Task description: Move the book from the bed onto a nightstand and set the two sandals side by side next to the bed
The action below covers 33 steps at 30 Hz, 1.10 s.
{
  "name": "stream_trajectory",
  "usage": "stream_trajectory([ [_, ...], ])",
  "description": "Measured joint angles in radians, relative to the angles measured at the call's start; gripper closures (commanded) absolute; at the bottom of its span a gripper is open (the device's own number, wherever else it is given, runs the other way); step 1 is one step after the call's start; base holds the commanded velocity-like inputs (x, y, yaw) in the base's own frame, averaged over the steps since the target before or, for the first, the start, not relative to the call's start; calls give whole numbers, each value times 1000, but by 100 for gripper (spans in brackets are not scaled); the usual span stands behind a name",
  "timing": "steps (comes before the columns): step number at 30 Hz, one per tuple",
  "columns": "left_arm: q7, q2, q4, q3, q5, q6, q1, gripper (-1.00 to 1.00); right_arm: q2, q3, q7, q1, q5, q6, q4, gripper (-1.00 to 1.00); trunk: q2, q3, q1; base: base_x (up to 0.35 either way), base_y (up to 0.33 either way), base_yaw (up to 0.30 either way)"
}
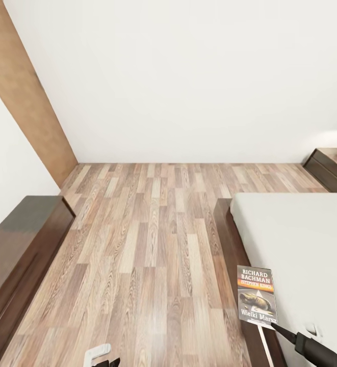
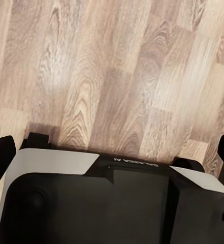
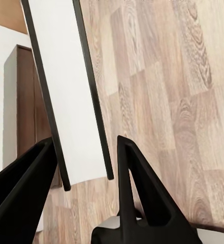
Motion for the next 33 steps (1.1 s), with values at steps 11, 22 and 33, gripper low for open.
stream_trajectory([
  [11, 0, 0, 0, 0, 0, 0, 0, -100, -1, 0, 8, 0, -1, 5, 0, 100, 0, 18, 0, 0, 0, 0],
  [22, 0, 0, 0, 0, 0, 0, 0, -100, -2, 0, 4, 0, 0, 6, 0, 100, 0, 36, 0, 0, 0, 0],
  [33, -1, -28, -3, 1, 7, -3, 0, -100, -1, 0, -2, 0, 0, 2, 0, 100, 0, 53, 0, 0, 0, 0],
])
